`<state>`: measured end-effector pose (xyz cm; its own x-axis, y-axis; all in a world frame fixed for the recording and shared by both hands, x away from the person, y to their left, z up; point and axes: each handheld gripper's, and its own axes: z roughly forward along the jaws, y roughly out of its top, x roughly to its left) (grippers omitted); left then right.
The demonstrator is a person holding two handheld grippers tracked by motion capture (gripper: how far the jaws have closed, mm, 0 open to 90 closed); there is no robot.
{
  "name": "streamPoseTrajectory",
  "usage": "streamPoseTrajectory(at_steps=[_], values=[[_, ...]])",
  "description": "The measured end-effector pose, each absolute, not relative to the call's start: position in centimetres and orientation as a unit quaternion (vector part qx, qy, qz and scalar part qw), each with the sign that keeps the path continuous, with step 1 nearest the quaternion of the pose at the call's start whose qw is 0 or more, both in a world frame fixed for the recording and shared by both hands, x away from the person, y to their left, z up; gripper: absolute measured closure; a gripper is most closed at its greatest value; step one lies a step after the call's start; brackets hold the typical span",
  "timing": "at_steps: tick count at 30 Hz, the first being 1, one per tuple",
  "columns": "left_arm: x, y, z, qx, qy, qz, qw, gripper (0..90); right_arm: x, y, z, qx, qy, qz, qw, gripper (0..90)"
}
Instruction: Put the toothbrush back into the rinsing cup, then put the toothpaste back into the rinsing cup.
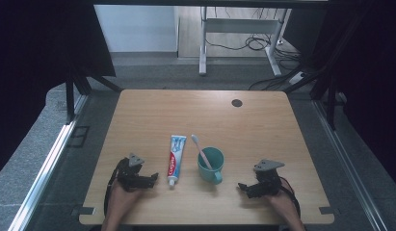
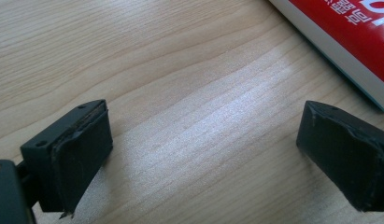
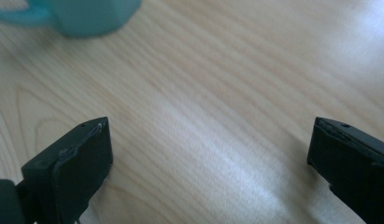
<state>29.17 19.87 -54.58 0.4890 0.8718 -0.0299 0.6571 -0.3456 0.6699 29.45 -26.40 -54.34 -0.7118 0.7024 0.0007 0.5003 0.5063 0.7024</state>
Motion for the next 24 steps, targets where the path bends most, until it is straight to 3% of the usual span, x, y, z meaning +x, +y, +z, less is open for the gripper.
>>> streamPoseTrajectory(at_steps=[24], values=[[29.7,19.5,-52.5,0.813,0.483,0.138,0.295,10.7,29.5,-26.4,-54.4,0.360,0.853,0.348,0.146,0.0]])
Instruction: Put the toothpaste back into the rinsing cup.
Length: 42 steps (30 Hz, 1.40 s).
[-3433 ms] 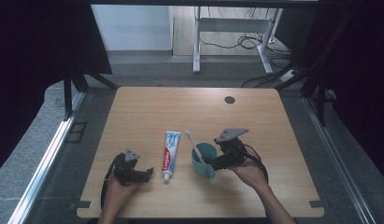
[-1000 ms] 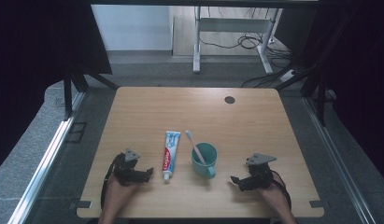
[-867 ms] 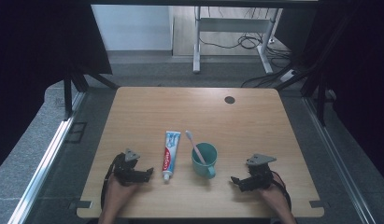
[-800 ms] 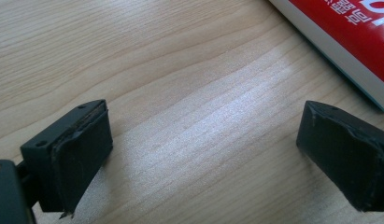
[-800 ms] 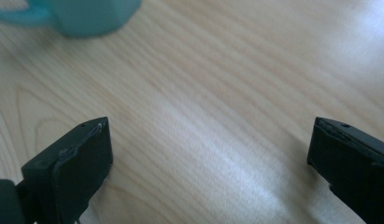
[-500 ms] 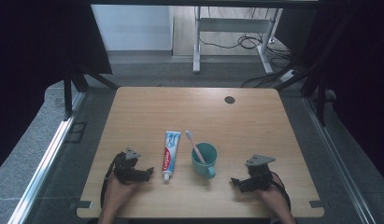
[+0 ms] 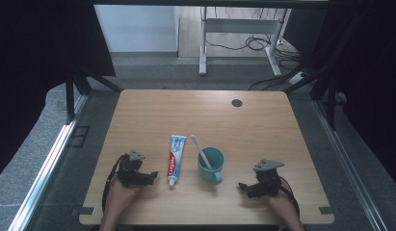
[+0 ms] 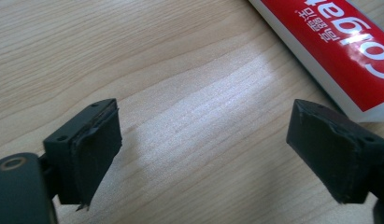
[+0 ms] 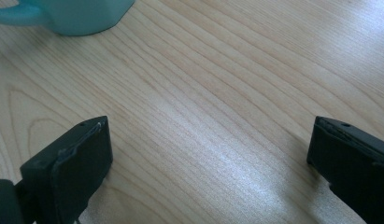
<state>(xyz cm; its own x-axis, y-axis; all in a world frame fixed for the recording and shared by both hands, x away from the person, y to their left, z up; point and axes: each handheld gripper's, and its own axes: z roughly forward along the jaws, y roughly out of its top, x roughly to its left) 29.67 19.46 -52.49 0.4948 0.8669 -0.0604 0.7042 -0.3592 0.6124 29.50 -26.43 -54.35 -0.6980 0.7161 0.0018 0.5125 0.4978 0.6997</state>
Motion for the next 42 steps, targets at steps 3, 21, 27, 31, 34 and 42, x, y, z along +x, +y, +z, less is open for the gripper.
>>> streamPoseTrajectory(at_steps=[3,21,27,31,34,42], values=[[29.8,19.3,-52.3,0.816,0.482,0.137,0.288,13.1,29.5,-26.4,-54.4,0.360,0.853,0.348,0.146,0.0],[30.5,18.2,-50.4,0.832,0.438,0.089,0.328,89.5,29.5,-26.4,-54.4,0.362,0.852,0.348,0.147,0.0],[31.0,16.3,-49.4,0.841,0.422,0.082,0.328,89.8,29.5,-26.4,-54.4,0.362,0.852,0.348,0.147,0.0],[31.1,14.7,-48.7,0.845,0.411,0.072,0.334,89.9,29.5,-26.4,-54.4,0.362,0.852,0.348,0.147,0.0],[31.2,13.5,-48.5,0.851,0.400,0.069,0.332,89.8,29.5,-26.4,-54.4,0.362,0.852,0.349,0.147,0.0],[31.5,11.4,-49.3,0.861,0.387,0.039,0.329,89.8,29.5,-26.4,-54.4,0.362,0.852,0.349,0.147,0.0]])
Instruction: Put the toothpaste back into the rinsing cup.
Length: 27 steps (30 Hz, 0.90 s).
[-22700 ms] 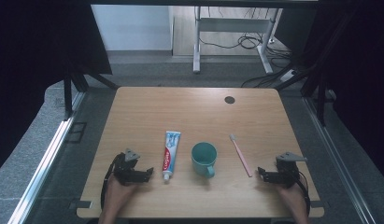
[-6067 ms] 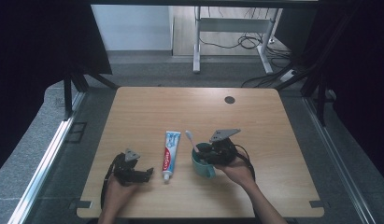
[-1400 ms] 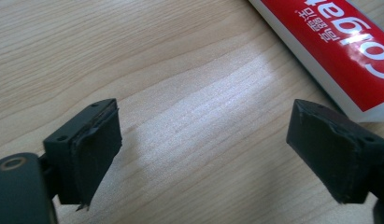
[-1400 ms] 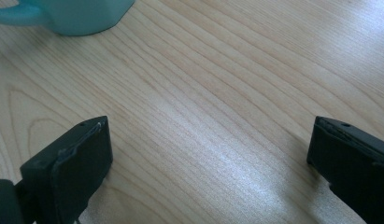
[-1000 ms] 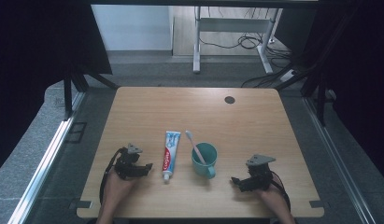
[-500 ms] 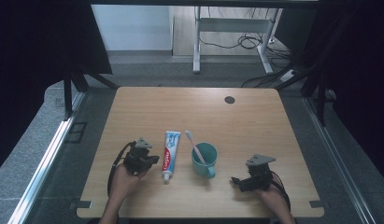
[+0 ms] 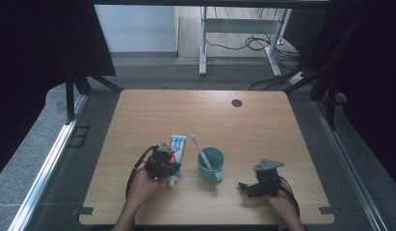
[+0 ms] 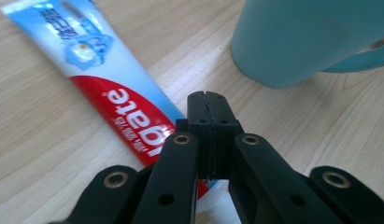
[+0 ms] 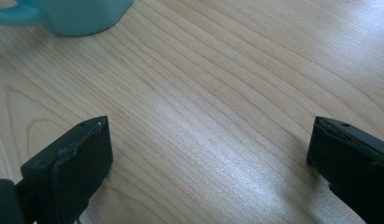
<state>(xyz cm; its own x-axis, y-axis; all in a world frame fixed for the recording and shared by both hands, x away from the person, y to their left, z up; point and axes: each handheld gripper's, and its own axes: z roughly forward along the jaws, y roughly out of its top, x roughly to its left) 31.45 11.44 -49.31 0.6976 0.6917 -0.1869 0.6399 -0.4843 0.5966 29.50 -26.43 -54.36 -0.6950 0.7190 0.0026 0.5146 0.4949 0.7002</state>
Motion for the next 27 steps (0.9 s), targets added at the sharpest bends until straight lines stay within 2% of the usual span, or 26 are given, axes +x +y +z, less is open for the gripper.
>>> streamPoseTrajectory(at_steps=[9,15,27], values=[[31.5,11.1,-50.1,0.861,0.389,0.019,0.327,89.8,29.5,-26.4,-54.4,0.362,0.852,0.349,0.147,0.0],[31.3,11.2,-50.1,0.864,0.387,0.024,0.322,89.8,29.5,-26.4,-54.4,0.362,0.852,0.349,0.147,0.0],[31.0,13.6,-50.1,0.861,0.404,0.038,0.307,89.7,29.5,-26.4,-54.4,0.362,0.852,0.348,0.147,0.0]])
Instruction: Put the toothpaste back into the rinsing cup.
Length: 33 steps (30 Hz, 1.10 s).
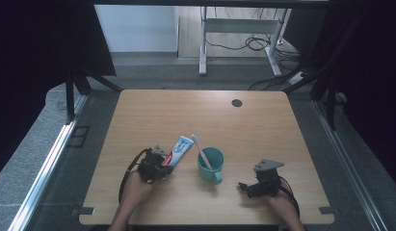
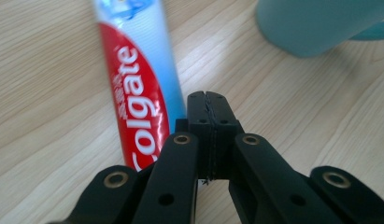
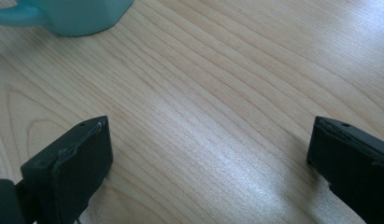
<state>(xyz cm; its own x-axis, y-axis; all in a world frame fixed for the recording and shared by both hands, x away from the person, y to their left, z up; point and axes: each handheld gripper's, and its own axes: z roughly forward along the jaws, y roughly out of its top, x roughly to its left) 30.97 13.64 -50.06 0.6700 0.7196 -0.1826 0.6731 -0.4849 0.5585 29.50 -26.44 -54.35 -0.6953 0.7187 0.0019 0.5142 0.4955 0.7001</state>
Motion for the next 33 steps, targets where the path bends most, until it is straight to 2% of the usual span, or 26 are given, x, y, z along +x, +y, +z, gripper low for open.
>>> streamPoseTrajectory(at_steps=[12,15,26,33], values=[[31.0,14.7,-49.8,0.860,0.413,0.046,0.296,89.6,29.5,-26.4,-54.4,0.362,0.852,0.349,0.147,0.0],[31.1,14.6,-49.6,0.862,0.408,0.053,0.297,86.5,29.5,-26.4,-54.4,0.362,0.852,0.348,0.147,0.0],[31.3,14.4,-48.5,0.873,0.389,0.084,0.281,60.9,29.5,-26.4,-54.4,0.362,0.852,0.348,0.147,0.0],[31.7,14.5,-48.5,0.878,0.394,0.093,0.254,37.9,29.5,-26.4,-54.4,0.362,0.852,0.349,0.147,0.0]])
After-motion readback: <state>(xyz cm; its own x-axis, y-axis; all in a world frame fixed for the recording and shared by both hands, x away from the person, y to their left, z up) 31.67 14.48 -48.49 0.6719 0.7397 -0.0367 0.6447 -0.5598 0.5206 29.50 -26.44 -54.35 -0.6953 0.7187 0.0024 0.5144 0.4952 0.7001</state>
